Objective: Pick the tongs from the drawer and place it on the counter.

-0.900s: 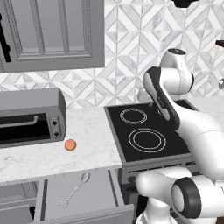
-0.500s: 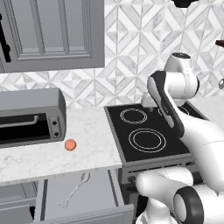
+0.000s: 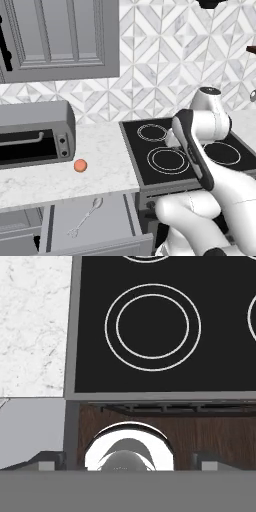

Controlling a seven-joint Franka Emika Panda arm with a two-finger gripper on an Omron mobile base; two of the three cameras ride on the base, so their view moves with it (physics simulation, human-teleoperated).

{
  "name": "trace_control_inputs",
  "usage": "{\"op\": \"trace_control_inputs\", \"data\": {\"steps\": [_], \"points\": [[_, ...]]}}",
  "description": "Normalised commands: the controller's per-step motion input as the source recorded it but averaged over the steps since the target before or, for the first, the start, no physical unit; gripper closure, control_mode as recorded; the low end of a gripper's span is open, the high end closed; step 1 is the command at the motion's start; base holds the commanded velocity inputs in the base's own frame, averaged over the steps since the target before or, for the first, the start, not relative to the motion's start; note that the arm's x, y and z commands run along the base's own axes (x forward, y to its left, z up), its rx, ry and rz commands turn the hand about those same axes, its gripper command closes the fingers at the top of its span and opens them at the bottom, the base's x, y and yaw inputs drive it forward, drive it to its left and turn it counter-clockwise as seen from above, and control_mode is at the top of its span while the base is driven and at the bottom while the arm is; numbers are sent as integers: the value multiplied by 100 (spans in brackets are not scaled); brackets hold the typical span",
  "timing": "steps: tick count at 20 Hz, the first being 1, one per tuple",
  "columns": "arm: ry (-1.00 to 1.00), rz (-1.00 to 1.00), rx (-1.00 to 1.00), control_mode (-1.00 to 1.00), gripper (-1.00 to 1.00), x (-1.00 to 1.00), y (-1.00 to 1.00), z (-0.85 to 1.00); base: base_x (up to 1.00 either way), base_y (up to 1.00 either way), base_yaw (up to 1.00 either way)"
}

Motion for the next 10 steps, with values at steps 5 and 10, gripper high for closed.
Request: {"op": "trace_control_inputs", "data": {"steps": [5, 10], "points": [[0, 0, -4, -100, -100, -9, 13, -67, 0, 0, 0], [0, 1, 0, -100, -100, 0, 2, -45, 0, 0, 0]]}}
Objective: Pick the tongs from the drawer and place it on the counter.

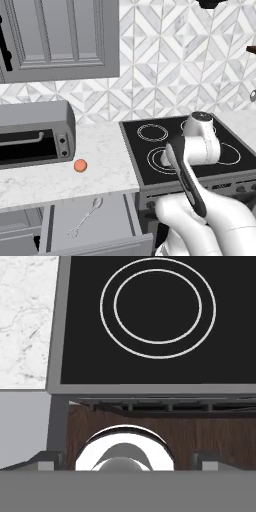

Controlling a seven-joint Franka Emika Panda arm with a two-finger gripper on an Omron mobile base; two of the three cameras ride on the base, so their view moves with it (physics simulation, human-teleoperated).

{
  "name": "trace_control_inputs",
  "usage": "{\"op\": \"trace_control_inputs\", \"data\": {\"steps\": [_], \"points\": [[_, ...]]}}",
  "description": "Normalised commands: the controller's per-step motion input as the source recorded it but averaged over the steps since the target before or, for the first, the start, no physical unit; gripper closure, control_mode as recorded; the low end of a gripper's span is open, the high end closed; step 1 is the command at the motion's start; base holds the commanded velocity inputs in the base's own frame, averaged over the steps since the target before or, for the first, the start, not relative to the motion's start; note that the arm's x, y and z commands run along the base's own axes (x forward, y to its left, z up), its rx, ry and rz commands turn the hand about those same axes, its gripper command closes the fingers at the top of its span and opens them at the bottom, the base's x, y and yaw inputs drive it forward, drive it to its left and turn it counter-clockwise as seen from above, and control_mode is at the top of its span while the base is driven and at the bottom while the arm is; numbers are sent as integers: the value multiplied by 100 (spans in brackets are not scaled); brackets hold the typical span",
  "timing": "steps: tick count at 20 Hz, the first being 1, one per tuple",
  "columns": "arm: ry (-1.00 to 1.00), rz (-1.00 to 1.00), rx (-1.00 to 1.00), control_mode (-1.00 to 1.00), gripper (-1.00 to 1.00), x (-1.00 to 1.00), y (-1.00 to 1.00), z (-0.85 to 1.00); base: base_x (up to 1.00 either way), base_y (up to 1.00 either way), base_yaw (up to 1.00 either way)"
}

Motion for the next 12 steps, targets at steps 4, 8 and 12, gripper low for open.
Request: {"op": "trace_control_inputs", "data": {"steps": [4, 8, 12], "points": [[2, 2, 0, -100, -100, 0, 0, -29, 0, 0, 0], [0, 7, -1, -100, -100, 0, 34, -36, 0, 0, 0], [0, 7, -3, -100, -100, 0, 70, -32, 0, 0, 0]]}}
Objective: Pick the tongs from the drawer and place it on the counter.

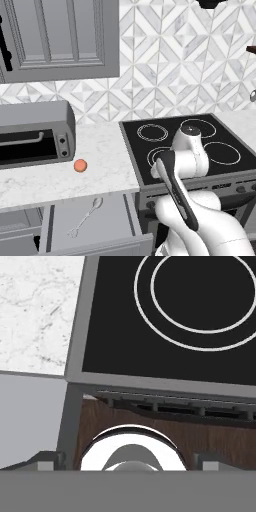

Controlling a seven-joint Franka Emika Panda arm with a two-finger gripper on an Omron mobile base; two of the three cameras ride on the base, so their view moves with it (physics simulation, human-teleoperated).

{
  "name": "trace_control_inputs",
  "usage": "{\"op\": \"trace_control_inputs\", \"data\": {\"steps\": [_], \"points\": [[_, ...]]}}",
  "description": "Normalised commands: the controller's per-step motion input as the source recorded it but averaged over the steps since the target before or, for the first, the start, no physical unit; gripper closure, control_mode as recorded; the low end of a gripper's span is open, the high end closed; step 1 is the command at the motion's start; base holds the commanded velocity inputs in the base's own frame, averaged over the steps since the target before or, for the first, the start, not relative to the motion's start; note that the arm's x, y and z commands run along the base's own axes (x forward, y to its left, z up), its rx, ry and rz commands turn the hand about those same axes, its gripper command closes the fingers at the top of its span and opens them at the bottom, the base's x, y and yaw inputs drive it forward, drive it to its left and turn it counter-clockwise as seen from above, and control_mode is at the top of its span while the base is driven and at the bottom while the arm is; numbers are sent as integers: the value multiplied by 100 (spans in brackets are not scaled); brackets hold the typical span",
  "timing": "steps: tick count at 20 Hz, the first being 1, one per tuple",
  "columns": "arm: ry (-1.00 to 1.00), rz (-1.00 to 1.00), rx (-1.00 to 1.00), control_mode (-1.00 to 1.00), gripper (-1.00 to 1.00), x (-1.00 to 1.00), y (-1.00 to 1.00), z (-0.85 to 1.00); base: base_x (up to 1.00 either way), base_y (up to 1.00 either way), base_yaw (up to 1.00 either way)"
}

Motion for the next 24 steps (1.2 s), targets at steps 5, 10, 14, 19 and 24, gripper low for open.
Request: {"op": "trace_control_inputs", "data": {"steps": [5, 10, 14, 19, 24], "points": [[0, 4, -4, -100, -100, 0, 84, -26, 0, 0, 0], [0, 0, -9, -100, -100, -3, 94, -22, 0, 0, 0], [0, 0, -12, -100, -100, -19, 99, -19, 0, 0, 0], [5, 0, -4, -100, -100, -12, 82, -12, 0, 0, 0], [18, -8, 7, -100, -100, 0, 64, -1, 0, 0, 0]]}}
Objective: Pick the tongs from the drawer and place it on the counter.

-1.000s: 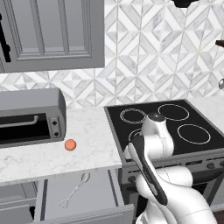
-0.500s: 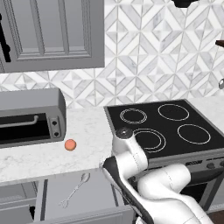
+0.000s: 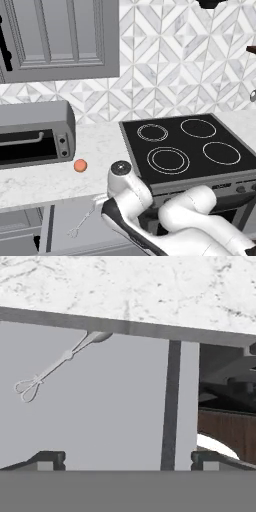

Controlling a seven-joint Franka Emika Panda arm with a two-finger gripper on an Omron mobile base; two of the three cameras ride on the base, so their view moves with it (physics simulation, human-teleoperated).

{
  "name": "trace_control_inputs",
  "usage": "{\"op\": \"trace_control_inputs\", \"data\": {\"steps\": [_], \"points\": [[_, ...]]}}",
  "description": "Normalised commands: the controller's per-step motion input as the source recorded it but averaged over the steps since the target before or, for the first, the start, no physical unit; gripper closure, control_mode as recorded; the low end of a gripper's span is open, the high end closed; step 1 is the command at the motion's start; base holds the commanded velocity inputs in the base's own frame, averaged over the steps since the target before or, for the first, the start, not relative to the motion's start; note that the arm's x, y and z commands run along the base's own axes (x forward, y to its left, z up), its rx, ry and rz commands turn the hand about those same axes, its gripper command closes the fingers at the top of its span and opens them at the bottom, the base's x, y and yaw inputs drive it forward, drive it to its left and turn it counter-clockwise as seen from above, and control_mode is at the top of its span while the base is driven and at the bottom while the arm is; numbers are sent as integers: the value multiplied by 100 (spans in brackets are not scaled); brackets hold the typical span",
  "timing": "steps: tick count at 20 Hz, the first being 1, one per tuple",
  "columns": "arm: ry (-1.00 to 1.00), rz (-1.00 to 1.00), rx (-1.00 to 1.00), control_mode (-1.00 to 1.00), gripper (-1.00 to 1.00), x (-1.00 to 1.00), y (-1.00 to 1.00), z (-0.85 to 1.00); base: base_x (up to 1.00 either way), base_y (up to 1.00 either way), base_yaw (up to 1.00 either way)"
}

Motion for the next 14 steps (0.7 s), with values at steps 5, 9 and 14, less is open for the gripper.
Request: {"op": "trace_control_inputs", "data": {"steps": [5, 9, 14], "points": [[21, -14, 9, -100, -100, 0, 65, 0, 0, 0, 0], [19, -12, 3, -100, -100, 0, 64, 0, 0, 0, 0], [0, -7, 0, -100, -100, -1, 51, -3, 0, 0, 0]]}}
